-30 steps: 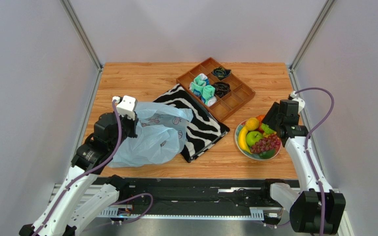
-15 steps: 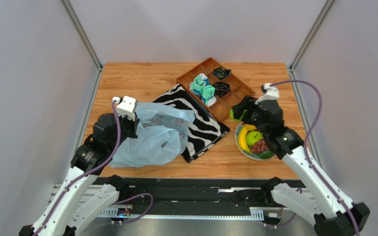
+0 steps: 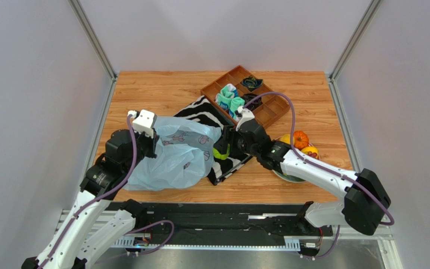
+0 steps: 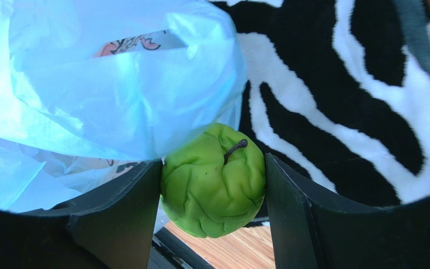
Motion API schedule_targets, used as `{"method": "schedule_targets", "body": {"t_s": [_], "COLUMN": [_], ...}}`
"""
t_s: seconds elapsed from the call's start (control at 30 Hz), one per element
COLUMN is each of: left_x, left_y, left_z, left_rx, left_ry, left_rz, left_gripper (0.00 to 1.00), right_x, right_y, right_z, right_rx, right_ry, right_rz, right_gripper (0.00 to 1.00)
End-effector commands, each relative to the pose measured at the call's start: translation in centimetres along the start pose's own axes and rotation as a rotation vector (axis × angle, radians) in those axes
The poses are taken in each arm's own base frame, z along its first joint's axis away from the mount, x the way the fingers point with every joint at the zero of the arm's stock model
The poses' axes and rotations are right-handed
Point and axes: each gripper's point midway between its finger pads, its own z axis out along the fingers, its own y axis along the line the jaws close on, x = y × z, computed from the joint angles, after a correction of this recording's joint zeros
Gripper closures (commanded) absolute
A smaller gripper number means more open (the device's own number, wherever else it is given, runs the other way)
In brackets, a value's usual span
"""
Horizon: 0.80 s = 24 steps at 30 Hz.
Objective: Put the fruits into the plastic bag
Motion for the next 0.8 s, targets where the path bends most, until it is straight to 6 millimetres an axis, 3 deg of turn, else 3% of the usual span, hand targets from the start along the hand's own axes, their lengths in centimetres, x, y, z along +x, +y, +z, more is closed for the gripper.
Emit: {"method": "schedule_targets", "body": {"t_s": [0.0,0.2,0.4,0.57,0.7,0.77], "left_x": [-1.1,-1.1,-0.8,-0.5,-0.1,0.0], "left_y": [-0.3,-1.1,-1.8,-1.7,-1.4,-1.4], "left_z": [0.0,0.2,0.6,0.9,1.2,1.3], "left_rx": [0.019,0.066,0.103,0.091,0.074,0.073], "left_ry": [-0.045,-0.042,-0.022,-0.001,0.02,0.027], "left_rz": [0.013,0.013,0.017,0.017,0.019,0.018], "left_gripper": [1.0,1.0,1.0,1.0,1.0,1.0], "right_x": [-2.0,-2.6,-2.7,1.3,4.9,5.7], "right_y": [5.1,8.3,11.7,14.4,14.4,14.8], "right_z": [1.0,3.0,6.4,8.6,11.2,11.8], "right_rx": [-0.163,-0.25,-0.346,-0.395,-0.389,-0.399], "right_ry": [-0.048,-0.07,-0.045,0.076,0.179,0.211], "right_rz": [0.035,0.057,0.016,-0.038,-0.054,-0.06], "right_gripper": [0.57,0.57,0.57,0.55,0.54,0.54]}}
